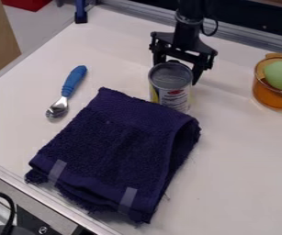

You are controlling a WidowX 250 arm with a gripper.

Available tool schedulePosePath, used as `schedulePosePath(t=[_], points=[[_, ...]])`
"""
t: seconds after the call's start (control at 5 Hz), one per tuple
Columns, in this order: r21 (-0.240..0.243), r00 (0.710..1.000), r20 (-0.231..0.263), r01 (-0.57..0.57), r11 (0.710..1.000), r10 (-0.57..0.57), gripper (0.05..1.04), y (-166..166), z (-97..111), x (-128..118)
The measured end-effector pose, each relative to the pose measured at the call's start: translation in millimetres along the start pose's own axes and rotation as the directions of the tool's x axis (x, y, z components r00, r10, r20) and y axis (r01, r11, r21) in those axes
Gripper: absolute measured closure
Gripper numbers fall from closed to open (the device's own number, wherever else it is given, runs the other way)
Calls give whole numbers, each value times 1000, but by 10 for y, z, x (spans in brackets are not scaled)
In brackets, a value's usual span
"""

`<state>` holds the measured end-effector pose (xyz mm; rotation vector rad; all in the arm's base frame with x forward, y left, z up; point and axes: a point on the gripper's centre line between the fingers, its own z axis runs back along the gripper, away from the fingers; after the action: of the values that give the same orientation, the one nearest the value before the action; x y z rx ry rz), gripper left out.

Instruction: Moving the can.

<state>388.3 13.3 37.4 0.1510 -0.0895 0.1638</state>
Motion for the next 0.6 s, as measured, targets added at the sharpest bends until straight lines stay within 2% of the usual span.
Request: schedulePosePath(t=[0.2, 0.4, 0.6], points=[[2, 998, 44, -35, 999, 35, 83, 8, 90, 134], [7, 994, 67, -91, 996, 91, 84, 34, 97, 176], [-17, 990, 98, -101, 995, 102, 83, -3, 217, 142]])
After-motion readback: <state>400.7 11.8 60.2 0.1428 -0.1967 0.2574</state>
